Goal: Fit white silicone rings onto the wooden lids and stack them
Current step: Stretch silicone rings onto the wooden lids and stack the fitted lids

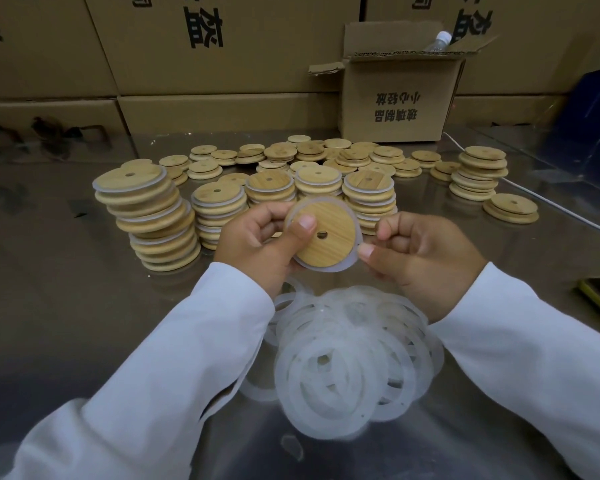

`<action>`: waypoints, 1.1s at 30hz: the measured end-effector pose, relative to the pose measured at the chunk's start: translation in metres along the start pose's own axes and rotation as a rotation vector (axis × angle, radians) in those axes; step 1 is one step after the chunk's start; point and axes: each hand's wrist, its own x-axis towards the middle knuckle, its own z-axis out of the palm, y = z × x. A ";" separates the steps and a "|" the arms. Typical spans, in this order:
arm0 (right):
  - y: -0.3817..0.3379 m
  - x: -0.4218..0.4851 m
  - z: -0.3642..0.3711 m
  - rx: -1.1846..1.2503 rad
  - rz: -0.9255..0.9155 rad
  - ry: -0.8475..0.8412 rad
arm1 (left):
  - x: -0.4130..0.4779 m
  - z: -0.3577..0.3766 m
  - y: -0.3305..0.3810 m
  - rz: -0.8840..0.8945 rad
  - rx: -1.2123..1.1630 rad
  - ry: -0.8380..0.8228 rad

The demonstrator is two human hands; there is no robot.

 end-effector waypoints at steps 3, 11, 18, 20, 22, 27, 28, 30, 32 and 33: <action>0.001 0.000 0.000 0.001 -0.013 0.024 | 0.000 0.001 0.001 -0.003 -0.011 -0.022; 0.004 0.001 -0.004 0.049 0.040 0.065 | -0.001 0.001 0.001 -0.024 0.003 -0.037; 0.006 0.003 -0.003 -0.037 -0.034 0.069 | -0.002 0.004 -0.002 -0.130 -0.069 -0.111; 0.006 0.004 -0.006 -0.082 -0.047 0.011 | -0.004 0.006 -0.003 -0.165 -0.078 -0.150; 0.006 0.009 -0.012 -0.103 -0.046 0.022 | -0.003 0.007 -0.003 -0.187 -0.089 -0.164; 0.014 0.029 -0.046 -0.259 0.140 0.308 | 0.004 -0.001 -0.003 -0.169 -0.079 -0.040; 0.016 0.034 -0.054 -0.314 0.187 0.347 | 0.004 -0.002 -0.003 -0.169 -0.080 -0.030; 0.020 0.043 -0.071 -0.452 0.263 0.410 | 0.004 -0.003 -0.003 -0.176 -0.073 -0.030; 0.025 0.051 -0.084 -0.562 0.318 0.472 | 0.004 -0.002 -0.003 -0.178 -0.071 -0.040; 0.027 0.053 -0.087 -0.591 0.347 0.495 | 0.003 -0.001 -0.002 -0.177 -0.073 -0.043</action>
